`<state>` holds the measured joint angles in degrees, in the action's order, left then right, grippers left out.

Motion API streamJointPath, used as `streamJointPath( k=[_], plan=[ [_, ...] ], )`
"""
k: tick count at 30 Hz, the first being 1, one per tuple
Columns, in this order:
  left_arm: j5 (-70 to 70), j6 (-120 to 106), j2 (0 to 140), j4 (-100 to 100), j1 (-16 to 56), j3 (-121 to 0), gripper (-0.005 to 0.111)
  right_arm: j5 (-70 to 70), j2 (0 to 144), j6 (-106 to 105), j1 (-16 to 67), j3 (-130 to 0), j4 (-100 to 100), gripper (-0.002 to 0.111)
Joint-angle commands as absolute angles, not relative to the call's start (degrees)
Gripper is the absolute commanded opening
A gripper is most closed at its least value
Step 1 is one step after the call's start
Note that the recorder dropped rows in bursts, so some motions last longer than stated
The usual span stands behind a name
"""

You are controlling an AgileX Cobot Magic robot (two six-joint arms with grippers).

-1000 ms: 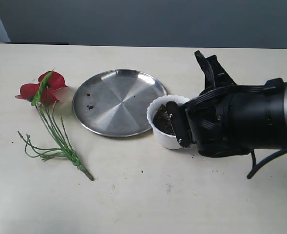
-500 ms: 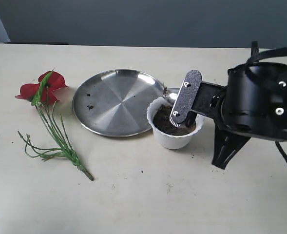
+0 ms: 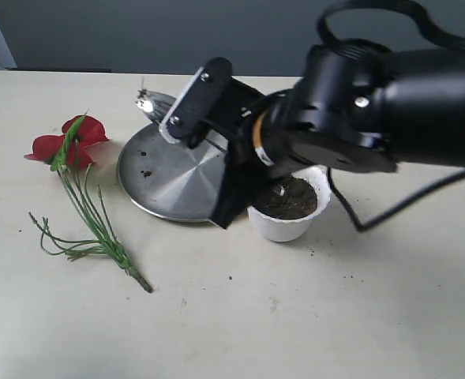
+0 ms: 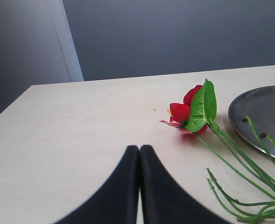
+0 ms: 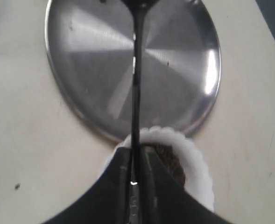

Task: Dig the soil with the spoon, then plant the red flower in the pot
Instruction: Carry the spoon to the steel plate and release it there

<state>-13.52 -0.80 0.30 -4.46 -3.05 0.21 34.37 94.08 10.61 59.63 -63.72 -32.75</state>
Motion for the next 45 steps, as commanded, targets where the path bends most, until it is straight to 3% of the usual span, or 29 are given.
streamJointPath(
  k=[1,8,14,29,40,45],
  plan=[
    [-13.26,-0.58,0.00,-4.57,-2.70,0.00,0.000,34.30,102.72,6.43,58.87,-74.95,-31.97,-0.001],
    [-13.26,-0.58,0.00,-4.57,-2.70,0.00,0.000,38.27,117.85,-6.64,52.93,-92.46,-10.03,-0.001],
    [-13.26,-0.58,0.00,-4.57,-2.70,0.00,0.000,39.69,128.59,-6.83,50.80,-101.23,-6.41,-0.001],
    [-13.26,-0.58,0.00,-4.57,-2.70,0.00,0.000,41.93,134.06,-6.61,48.68,-103.70,-0.51,0.000],
    [-13.26,-0.58,0.00,-4.57,-2.70,0.00,0.000,41.15,133.91,-6.61,48.68,-103.70,-0.50,0.030],
    [-13.26,-0.58,0.00,-4.57,-2.70,0.00,0.000,42.65,131.84,-6.61,48.68,-103.70,0.00,0.031]
  ],
)
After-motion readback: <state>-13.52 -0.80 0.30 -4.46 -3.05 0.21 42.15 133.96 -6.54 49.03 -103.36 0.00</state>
